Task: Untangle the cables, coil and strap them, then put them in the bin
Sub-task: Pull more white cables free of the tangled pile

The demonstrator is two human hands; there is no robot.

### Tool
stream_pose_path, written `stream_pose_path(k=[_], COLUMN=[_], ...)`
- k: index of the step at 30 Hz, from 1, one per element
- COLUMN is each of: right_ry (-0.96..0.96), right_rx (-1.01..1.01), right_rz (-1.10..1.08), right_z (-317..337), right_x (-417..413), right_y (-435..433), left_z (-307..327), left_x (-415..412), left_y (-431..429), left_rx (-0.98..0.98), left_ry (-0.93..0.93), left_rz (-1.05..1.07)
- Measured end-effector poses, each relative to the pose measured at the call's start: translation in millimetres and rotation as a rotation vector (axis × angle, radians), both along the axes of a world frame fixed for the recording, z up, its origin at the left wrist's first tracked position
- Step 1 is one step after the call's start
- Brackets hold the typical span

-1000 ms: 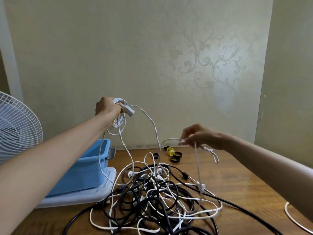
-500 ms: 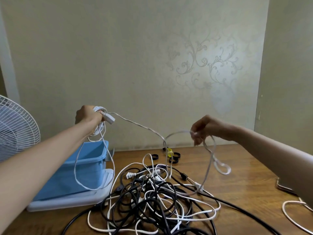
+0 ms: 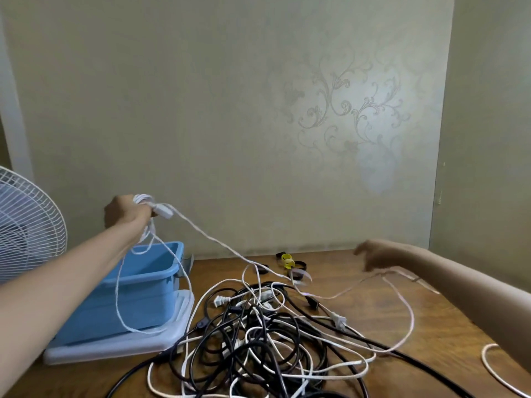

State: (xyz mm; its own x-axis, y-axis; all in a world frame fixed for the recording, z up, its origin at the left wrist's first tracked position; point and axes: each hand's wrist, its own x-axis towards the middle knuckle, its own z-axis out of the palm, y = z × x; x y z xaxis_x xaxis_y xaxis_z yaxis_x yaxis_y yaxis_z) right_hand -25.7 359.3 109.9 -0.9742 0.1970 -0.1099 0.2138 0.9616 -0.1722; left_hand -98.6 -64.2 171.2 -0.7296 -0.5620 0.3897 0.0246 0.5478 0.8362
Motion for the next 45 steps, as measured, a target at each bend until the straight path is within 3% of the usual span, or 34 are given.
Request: stream_pose_path(k=[3, 6, 11, 14, 18, 20, 23, 26, 28, 31, 34, 37, 39, 43, 45], right_ry=[0.266, 0.311, 0.535, 0.637, 0.464, 0.395, 0.305, 0.392, 0.508, 0.533, 0.511, 0.48, 0.439, 0.4, 0.417], right_rx=[-0.399, -0.681, -0.997, -0.939, -0.736, -0.77, -0.915, -0.897, -0.9, -0.938, -0.853, -0.768, -0.713, -0.659, -0.647], right_rz=[0.261, 0.507, 0.445, 0.427, 0.5, 0.523, 0.558, 0.508, 0.425, 0.397, 0.431, 0.473, 0.476, 0.439, 0.437], right_z=[13.1, 36.8, 56.9, 59.4, 60.2, 59.9, 61.4, 64.9, 66.9, 68.7, 68.9, 69.9, 71.4, 72.6, 73.8], right_x=[4.0, 14.3, 4.4, 0.4, 4.7, 8.7, 13.5, 14.4, 12.0, 9.0, 7.6, 5.3, 4.1, 5.3, 8.6], right_y=[-62.2, -133.5, -175.2, -160.2, -132.6, -116.3, -85.6, -74.6, -78.6, -83.4, -85.6, -87.9, -88.3, -78.3, -70.2], left_z=[9.7, 16.6, 19.5, 20.6, 14.4, 10.2, 8.1, 11.0, 17.1, 28.3, 37.8, 45.0, 49.7, 52.5, 51.3], left_x=[5.6, 15.2, 25.8, 23.4, 17.0, 9.5, -0.4, 2.3, 6.7, 10.2, 8.9, 9.5, 10.0, 4.0, 6.5], left_y=[43.1, 87.8, 112.4, 97.9, 74.8, 56.7, 29.3, 27.9, 34.2, 45.6, 57.4, 66.9, 70.3, 64.5, 57.5], left_rx=[-0.132, -0.282, -0.355, -0.283, -0.291, -0.256, -0.02, 0.326, 0.561, 0.703, 0.784, 0.771, 0.689, 0.396, 0.083], left_ry=[0.068, 0.141, 0.19, 0.118, 0.051, 0.014, -0.14, -0.469, -0.562, -0.548, -0.283, 0.047, 0.137, -0.015, -0.187], left_rz=[-0.123, -0.212, -0.324, -0.346, -0.296, -0.237, -0.251, -0.588, -0.76, -0.822, -0.673, -0.444, -0.379, -0.471, -0.491])
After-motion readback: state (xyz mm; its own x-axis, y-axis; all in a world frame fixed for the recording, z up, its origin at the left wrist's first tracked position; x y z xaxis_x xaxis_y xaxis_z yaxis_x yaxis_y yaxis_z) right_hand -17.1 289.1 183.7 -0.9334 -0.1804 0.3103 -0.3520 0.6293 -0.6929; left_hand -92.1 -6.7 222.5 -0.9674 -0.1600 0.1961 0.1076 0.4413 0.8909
